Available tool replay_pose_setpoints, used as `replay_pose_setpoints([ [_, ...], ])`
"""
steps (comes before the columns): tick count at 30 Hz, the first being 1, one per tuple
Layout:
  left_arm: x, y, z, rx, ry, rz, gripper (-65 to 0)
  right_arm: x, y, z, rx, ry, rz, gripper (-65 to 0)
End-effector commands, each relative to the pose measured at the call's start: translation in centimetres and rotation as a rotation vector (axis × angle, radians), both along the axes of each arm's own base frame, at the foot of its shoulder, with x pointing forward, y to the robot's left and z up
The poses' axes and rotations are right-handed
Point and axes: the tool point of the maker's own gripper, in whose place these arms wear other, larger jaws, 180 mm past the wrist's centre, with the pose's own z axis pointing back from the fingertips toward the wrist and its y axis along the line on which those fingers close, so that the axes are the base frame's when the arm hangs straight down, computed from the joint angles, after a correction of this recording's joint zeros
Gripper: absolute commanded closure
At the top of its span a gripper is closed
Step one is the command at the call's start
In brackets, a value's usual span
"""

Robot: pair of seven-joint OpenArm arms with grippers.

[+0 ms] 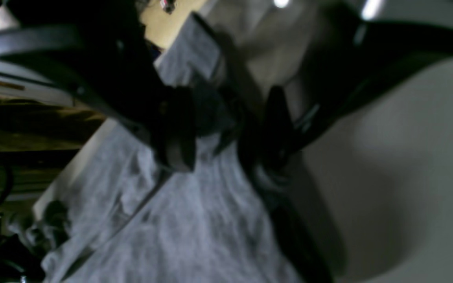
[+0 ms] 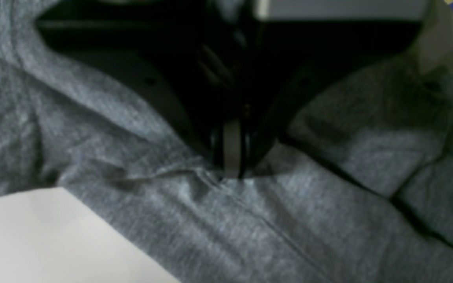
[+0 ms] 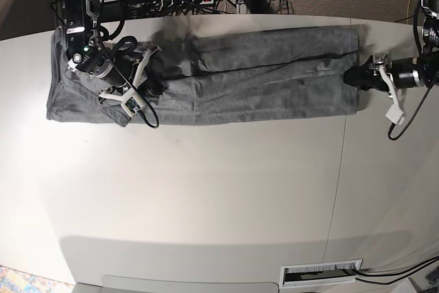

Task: Fold the T-shirt properly
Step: 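Move the left gripper to the collar end of the strip and grasp it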

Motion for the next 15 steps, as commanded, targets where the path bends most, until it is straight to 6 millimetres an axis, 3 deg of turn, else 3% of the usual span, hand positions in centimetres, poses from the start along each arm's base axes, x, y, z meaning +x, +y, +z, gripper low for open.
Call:
replay_pose_setpoints([
  [1, -0.3, 0.7, -0.1, 0.038, 0.018, -0.016, -30.1, -1.1, -2.0, -1.4, -0.114, 0.070, -0.007, 0.0],
  [10, -1.8, -0.3, -1.2, 0.016, 0.057, -0.020, -29.6, -1.1, -2.0, -1.4, -0.112, 0.073, -0.007, 0.0],
  [13, -2.5, -1.0, -1.7, -0.003, 0.073, -0.019, -23.2, -1.1, -1.9, -1.3, -0.109, 0.073, -0.008, 0.0],
  [15, -2.6, -1.3, -1.7, -0.013, 0.068, -0.025, -15.3, -1.1, -1.9, -1.3, -0.109, 0.073, -0.008, 0.0],
])
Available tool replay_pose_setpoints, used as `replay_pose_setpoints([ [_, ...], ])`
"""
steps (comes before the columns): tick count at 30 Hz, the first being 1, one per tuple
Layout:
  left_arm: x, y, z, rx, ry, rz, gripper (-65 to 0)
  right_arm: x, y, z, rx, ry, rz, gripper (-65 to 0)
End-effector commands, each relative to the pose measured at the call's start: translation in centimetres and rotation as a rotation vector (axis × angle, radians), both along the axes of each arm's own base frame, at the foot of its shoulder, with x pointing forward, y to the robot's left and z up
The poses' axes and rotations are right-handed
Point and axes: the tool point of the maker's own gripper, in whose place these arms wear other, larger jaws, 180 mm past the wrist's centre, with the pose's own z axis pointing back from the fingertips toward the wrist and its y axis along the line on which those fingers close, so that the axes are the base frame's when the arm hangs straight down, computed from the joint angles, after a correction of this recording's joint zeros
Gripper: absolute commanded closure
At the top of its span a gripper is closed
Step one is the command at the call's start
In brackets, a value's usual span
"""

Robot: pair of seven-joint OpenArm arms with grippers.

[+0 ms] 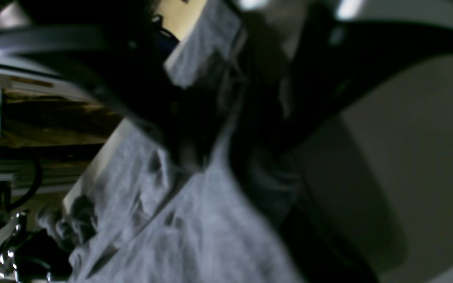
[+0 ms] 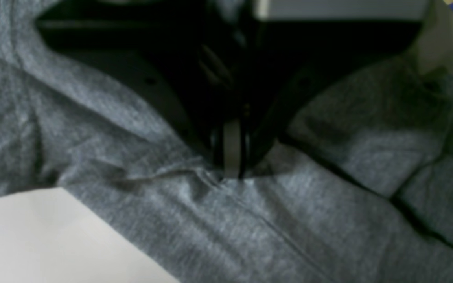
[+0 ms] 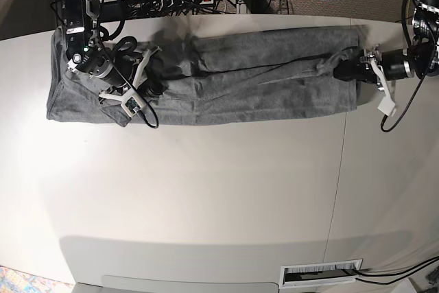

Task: Fold the T-shirt properly
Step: 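Move the left gripper to the collar end of the strip and grasp it, then lift the collar end with the left gripper and fold it toward the right gripper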

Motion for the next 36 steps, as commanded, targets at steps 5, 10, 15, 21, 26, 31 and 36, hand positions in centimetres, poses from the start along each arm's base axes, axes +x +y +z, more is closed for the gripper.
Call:
replay_pose_setpoints([
  [5, 0.1, 0.1, 0.7, 0.001, -0.010, -0.051, 0.0, -1.0, -1.9, -1.3, -0.109, 0.068, -0.007, 0.0],
  [10, 0.5, -0.9, 2.1, -0.035, -0.055, -0.148, 0.0, -1.0, -1.9, -1.3, -0.109, 0.069, -0.007, 0.0],
  [15, 2.2, -3.4, 3.5, -0.079, -0.122, -0.178, 0.0, -1.0, -1.5, -1.2, -0.079, 0.070, -0.009, 0.0],
  [21, 2.9, -8.6, 6.6, -0.164, -0.253, -0.255, 0.0, -1.0, -1.5, -1.1, -0.077, 0.070, -0.009, 0.0],
  [26, 2.8, -11.9, 10.4, -0.190, -0.395, -0.350, 0.0, -1.0, -1.5, -1.1, -0.076, 0.070, -0.009, 0.0],
  [31, 2.5, -15.1, 13.2, -0.260, -0.495, -0.380, 0.0, -1.0, -1.4, -1.1, -0.075, 0.069, -0.009, 0.0],
  [36, 2.5, -18.5, 14.3, -0.380, -0.519, -0.349, 0.0, -1.0, -1.5, -1.1, -0.076, 0.070, -0.009, 0.0],
])
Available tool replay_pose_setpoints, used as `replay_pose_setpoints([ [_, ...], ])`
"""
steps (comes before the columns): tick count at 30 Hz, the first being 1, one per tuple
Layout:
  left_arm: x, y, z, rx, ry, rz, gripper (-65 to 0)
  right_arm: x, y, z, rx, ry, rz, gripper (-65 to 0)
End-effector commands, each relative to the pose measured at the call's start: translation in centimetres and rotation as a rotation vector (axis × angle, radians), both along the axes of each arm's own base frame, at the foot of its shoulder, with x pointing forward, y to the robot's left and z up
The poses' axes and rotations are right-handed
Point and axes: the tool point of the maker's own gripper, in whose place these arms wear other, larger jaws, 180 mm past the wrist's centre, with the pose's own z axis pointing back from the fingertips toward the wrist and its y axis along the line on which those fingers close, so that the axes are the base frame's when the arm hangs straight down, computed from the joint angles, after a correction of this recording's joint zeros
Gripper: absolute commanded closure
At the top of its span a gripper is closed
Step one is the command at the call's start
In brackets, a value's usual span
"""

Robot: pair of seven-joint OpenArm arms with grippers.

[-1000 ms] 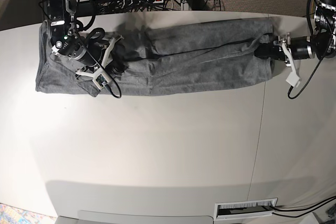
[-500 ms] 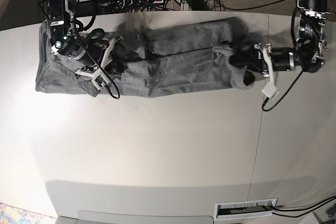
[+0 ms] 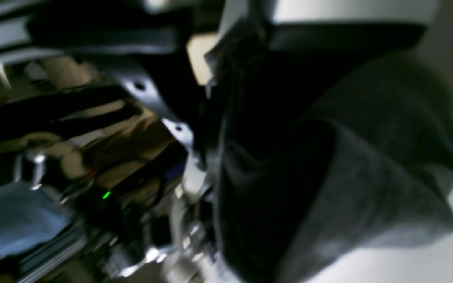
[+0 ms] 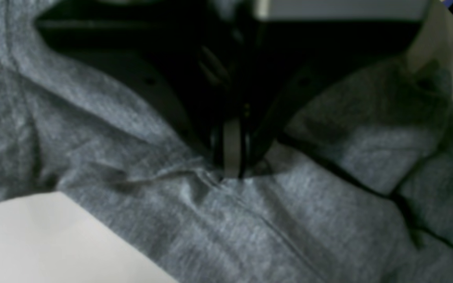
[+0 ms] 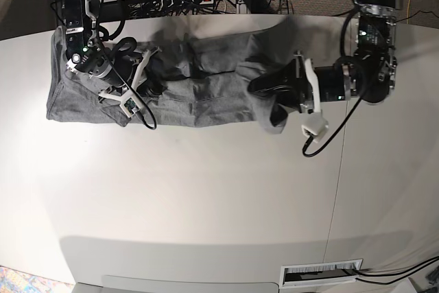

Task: Fold the T-shirt properly
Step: 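Lift the collar end with the left gripper and fold it toward the right gripper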

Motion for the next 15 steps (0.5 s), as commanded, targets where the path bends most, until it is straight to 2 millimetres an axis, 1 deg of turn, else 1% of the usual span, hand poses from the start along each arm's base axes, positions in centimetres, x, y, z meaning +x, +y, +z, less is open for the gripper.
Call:
replay_pose_setpoints([
  [1, 0.6, -0.5, 1.9, -0.066, -0.041, 0.008, 0.0, -1.0, -1.7, -1.2, -0.097, 0.060, 0.000, 0.0],
  [4, 0.6, -2.0, 2.4, -0.123, -0.032, 0.009, 0.0, -1.0, -1.7, -1.2, -0.097, 0.060, 0.000, 0.0],
  [10, 0.3, -4.2, 2.4, -0.197, 0.010, -0.004, 0.0, -1.0, -1.7, -1.2, -0.098, 0.061, 0.000, 0.0],
  [15, 0.4, -5.8, 0.8, -0.129, -0.011, 0.027, 0.0, -0.9, -1.7, -1.2, -0.098, 0.060, 0.000, 0.0],
])
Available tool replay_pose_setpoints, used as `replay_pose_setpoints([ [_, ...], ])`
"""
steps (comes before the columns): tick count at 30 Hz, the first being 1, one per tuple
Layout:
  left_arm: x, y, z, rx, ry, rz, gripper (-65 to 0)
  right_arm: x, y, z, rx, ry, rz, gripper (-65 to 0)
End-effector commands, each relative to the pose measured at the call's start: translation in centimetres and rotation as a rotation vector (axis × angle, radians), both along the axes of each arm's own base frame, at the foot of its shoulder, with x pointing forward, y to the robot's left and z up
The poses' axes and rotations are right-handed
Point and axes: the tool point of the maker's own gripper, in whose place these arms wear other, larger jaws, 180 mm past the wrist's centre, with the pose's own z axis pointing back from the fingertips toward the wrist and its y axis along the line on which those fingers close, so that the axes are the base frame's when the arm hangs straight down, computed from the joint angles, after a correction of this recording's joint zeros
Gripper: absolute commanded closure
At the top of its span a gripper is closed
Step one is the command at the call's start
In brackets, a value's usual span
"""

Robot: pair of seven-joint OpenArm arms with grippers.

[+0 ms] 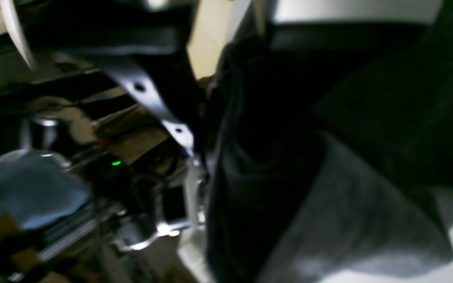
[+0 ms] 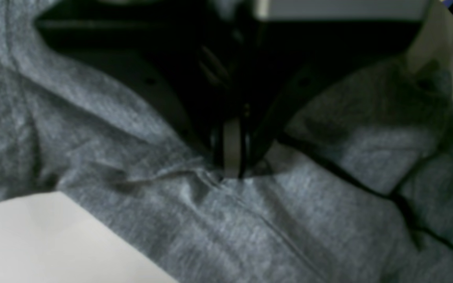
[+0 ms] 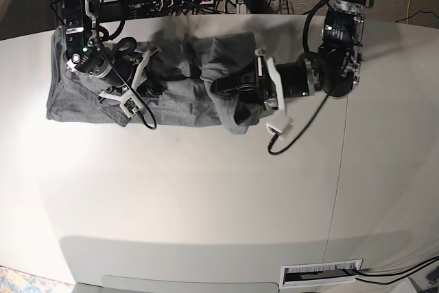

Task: Fold the T-shirt properly
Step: 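Lift the collar end with the left gripper and fold it toward the right gripper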

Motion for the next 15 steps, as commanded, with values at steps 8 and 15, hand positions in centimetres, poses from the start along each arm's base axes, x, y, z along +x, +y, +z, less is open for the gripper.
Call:
replay_pose_setpoints([
  [8, -1.0, -1.9, -1.0, 0.078, -0.057, -0.049, -7.9, -0.5, -1.3, -0.1, -0.106, 0.028, 0.015, 0.0],
  [15, -1.0, -2.0, -1.0, 0.083, -0.061, -0.056, -19.2, 0.2, -0.7, 1.5, -0.113, -0.029, 0.036, 0.0],
])
